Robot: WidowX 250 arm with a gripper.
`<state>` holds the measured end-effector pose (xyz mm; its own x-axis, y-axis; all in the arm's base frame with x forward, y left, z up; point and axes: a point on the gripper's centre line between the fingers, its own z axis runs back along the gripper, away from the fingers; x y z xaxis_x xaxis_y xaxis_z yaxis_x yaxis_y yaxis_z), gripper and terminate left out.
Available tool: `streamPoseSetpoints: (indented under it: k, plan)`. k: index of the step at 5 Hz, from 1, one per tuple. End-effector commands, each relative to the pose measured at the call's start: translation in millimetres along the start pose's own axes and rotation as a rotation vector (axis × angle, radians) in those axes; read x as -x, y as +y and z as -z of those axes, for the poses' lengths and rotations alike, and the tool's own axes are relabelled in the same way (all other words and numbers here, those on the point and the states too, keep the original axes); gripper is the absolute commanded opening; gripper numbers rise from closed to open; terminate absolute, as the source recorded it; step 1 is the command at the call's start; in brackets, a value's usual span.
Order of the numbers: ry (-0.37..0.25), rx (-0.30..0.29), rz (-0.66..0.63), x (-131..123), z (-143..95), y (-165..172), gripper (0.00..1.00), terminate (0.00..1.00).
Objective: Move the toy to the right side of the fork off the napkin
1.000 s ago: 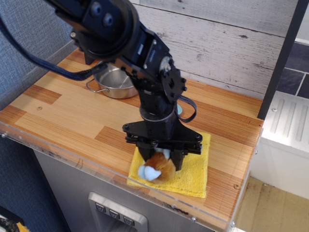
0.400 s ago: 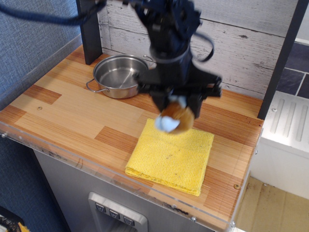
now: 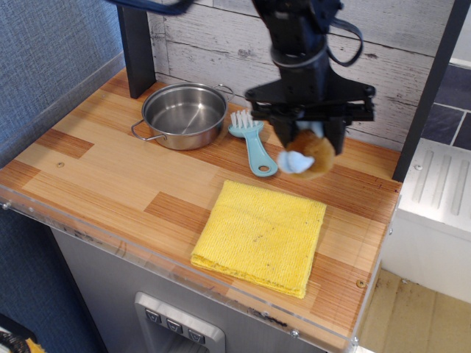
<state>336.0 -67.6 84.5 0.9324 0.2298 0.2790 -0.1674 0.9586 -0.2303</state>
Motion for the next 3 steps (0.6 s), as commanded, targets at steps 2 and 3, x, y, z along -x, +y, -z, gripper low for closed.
streamPoseSetpoints:
  k: [2,3]
  plan:
    - [-0.016,-0.004,-0.002,-33,32,4,0.0,0.0]
    - [-0.003,-0.021,0.004,-36,50,4,0.0,0.0]
